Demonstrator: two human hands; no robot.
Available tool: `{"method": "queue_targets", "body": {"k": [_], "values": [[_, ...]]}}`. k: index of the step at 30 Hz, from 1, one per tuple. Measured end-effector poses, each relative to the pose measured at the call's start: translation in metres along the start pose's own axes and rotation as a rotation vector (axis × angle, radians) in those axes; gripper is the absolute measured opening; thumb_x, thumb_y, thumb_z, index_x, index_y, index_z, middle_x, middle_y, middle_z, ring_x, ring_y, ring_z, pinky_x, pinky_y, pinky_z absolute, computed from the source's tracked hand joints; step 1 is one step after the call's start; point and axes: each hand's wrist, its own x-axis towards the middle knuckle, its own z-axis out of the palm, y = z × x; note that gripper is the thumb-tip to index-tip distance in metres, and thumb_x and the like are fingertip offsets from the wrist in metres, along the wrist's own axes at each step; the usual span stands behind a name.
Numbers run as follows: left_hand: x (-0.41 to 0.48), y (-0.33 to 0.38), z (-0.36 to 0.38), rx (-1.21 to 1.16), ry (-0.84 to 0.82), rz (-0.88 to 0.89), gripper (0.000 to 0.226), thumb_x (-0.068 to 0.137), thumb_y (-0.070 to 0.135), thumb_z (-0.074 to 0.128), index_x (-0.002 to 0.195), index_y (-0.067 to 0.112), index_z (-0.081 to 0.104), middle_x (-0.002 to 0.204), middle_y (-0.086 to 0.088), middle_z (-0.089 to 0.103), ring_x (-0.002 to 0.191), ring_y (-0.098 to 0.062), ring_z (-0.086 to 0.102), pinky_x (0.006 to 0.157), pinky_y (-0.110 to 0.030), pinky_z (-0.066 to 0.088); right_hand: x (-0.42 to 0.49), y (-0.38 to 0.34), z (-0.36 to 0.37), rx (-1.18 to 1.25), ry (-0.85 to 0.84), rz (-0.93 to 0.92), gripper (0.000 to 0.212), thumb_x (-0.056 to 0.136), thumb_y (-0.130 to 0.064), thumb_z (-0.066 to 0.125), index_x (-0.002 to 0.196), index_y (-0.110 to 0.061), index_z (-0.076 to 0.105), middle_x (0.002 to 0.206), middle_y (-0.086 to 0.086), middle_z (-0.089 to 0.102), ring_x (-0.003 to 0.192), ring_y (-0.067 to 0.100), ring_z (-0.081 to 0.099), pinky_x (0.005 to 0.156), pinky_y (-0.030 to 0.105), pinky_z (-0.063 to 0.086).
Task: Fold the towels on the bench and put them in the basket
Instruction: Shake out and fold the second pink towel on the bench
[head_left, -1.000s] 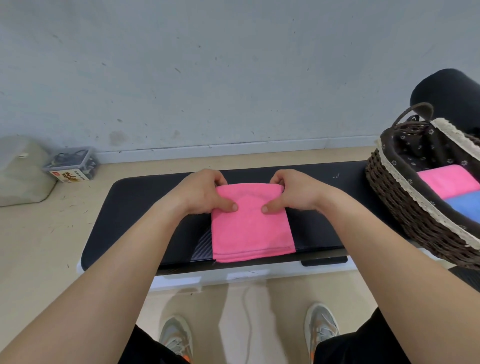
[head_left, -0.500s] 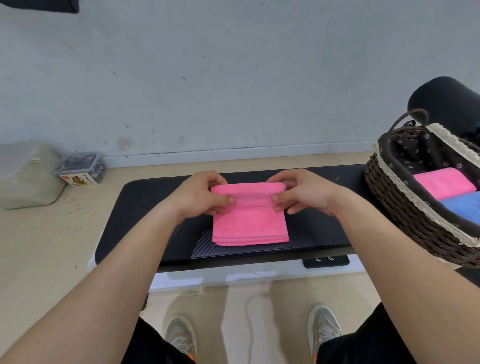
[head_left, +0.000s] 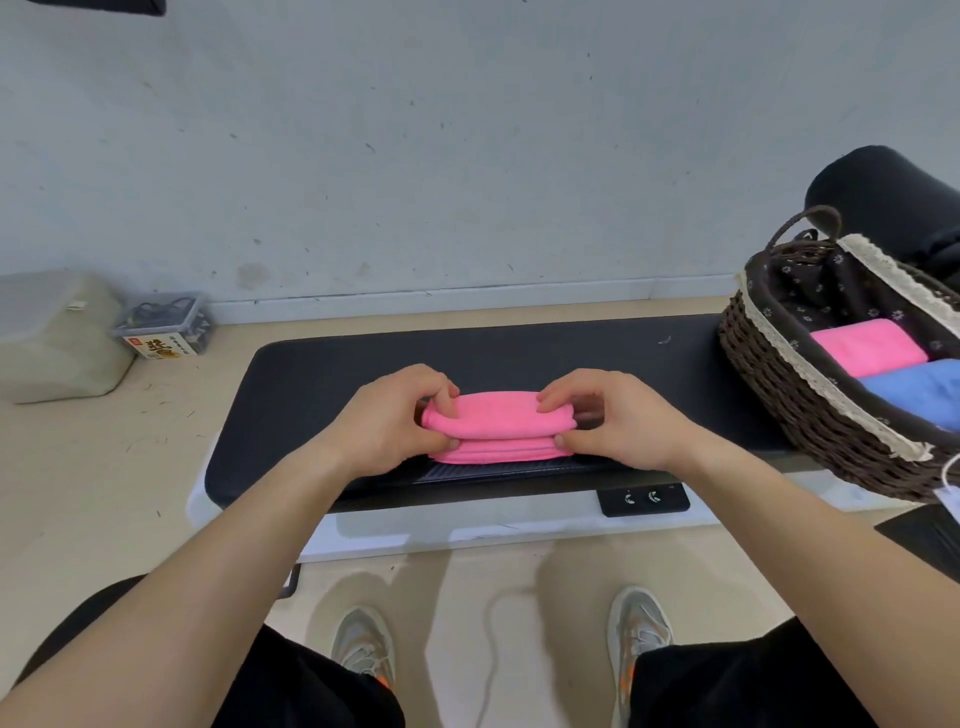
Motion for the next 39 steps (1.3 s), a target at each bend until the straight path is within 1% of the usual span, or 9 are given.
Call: {"method": "queue_targets", "body": {"k": [5,12,17,21,24,29,33,36,39], "values": [[-0.014,0.002,0.013,0.237,0.057,0.174,0.033,0.075,0.039,0.077,0.079,0.034,0.045,0.118,0.024,0.051,0.084,-0.004,0.056,0.069,-0.019,0.039,-0.009,-0.002,0.008,-0.277,0.053,-0.114,0.023,0.081,-0.024,0.074,0.103,-0.03,0.074,0.119,-0.021,0.064,0.112,0.0,0.058,0.099,0.026,0.046],[-0.018,0.002,0.026,0.452,0.143,0.255,0.028,0.081,0.041,0.072,0.085,0.034,0.045,0.123,0.02,0.05,0.075,-0.006,0.043,0.058,-0.024,0.036,0.0,-0.038,0.022,-0.773,0.204,-0.165,0.023,0.089,-0.037,0.05,0.091,-0.029,0.072,0.111,-0.015,0.066,0.097,0.017,0.05,0.081,0.035,0.044],[-0.018,0.003,0.026,0.458,0.129,0.246,0.027,0.083,0.04,0.07,0.086,0.034,0.044,0.124,0.019,0.05,0.076,-0.005,0.042,0.056,-0.024,0.037,0.015,-0.049,0.054,-0.86,0.131,-0.169,0.048,0.102,-0.039,0.033,0.145,-0.022,0.048,0.148,-0.003,0.049,0.135,0.021,0.045,0.111,0.04,0.033],[-0.018,0.004,0.017,0.391,0.048,0.165,0.02,0.082,0.05,0.066,0.087,0.037,0.051,0.126,0.026,0.047,0.083,-0.001,0.048,0.063,-0.025,0.041,0.013,-0.028,0.063,-0.924,-0.035,-0.062,0.059,0.106,-0.046,0.017,0.158,-0.019,0.015,0.164,0.002,0.021,0.149,0.023,0.023,0.121,0.043,0.019],[-0.012,0.013,0.001,0.303,0.03,0.067,0.024,0.081,0.063,0.061,0.079,0.039,0.063,0.111,0.027,0.055,0.085,0.002,0.054,0.07,-0.026,0.044,0.011,-0.022,0.067,-0.948,-0.041,-0.061,0.061,0.104,-0.047,0.012,0.159,-0.019,0.01,0.165,0.002,0.017,0.15,0.024,0.018,0.122,0.044,0.016],[0.028,0.046,0.012,0.252,0.348,-0.11,0.024,0.096,0.046,0.048,0.086,0.032,0.066,0.094,0.013,0.063,0.088,-0.012,0.059,0.072,-0.035,0.05,0.012,-0.022,0.073,-1.011,-0.003,-0.069,0.074,0.095,-0.048,-0.003,0.157,-0.013,0.017,0.162,0.006,0.025,0.148,0.027,0.023,0.121,0.047,0.019],[0.056,0.051,0.044,0.375,0.231,-0.282,0.04,0.103,0.041,0.031,0.121,0.019,0.059,0.123,-0.003,0.06,0.114,-0.026,0.055,0.091,-0.044,0.045,0.011,-0.023,0.075,-0.964,0.021,-0.053,0.075,0.097,-0.048,-0.002,0.157,-0.009,0.017,0.162,0.01,0.024,0.15,0.027,0.02,0.122,0.044,0.015],[0.053,0.032,0.058,0.417,0.199,-0.325,0.045,0.104,0.04,0.025,0.129,0.017,0.054,0.133,-0.006,0.053,0.121,-0.028,0.051,0.101,-0.048,0.039,0.013,-0.025,0.069,-0.843,-0.024,0.0,0.065,0.104,-0.042,0.015,0.157,-0.004,0.015,0.164,0.013,0.018,0.152,0.026,0.015,0.123,0.039,0.01],[0.049,0.025,0.066,0.428,0.226,-0.318,0.043,0.105,0.037,0.024,0.131,0.019,0.052,0.137,-0.005,0.051,0.124,-0.028,0.049,0.104,-0.05,0.037,0.019,-0.032,0.051,-0.611,-0.002,0.155,0.047,0.102,-0.025,0.03,0.14,-0.001,0.043,0.144,0.016,0.049,0.134,0.034,0.043,0.112,0.041,0.031]]}}
